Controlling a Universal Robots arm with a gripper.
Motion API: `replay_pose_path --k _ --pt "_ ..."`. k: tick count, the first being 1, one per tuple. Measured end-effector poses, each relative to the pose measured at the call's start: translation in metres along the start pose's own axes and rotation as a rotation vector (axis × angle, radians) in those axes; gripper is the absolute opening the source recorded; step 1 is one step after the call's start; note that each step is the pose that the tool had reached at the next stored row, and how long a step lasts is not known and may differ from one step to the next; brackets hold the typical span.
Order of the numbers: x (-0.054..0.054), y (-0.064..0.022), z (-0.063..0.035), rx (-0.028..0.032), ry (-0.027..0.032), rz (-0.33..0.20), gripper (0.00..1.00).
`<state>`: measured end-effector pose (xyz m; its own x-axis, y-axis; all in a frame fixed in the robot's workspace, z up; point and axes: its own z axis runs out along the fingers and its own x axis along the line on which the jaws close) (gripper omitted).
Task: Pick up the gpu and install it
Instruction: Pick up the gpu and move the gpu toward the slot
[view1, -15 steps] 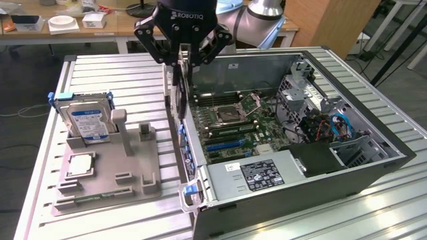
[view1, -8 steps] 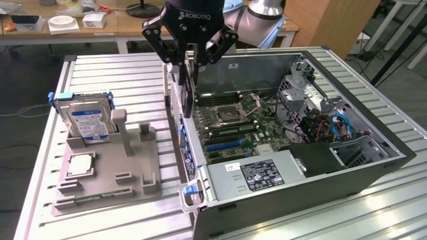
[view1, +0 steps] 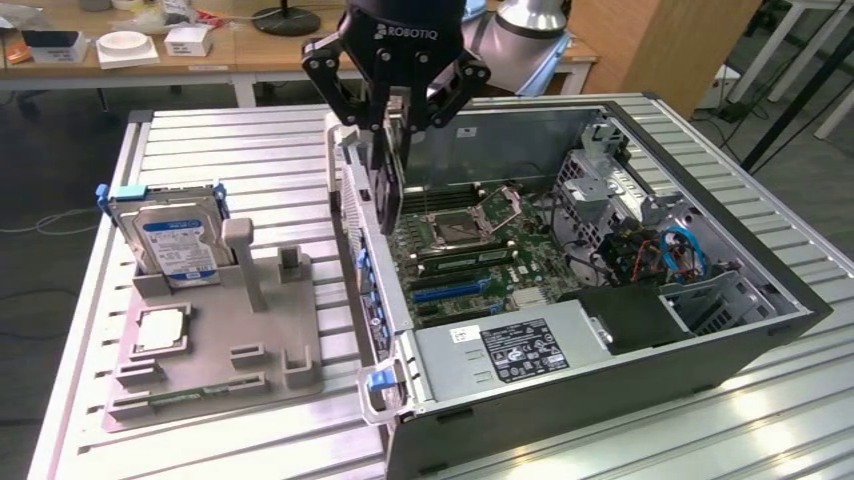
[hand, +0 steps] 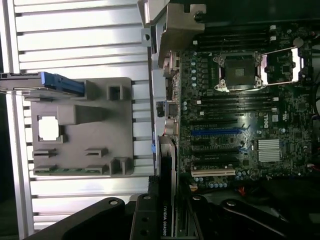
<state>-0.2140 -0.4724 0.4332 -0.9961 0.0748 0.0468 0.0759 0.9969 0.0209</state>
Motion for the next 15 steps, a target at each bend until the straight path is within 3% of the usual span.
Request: replay_pose_path --k 15 --pt "-0.027 0.0021 -0.0006 0.0003 0.0039 0.0 0.26"
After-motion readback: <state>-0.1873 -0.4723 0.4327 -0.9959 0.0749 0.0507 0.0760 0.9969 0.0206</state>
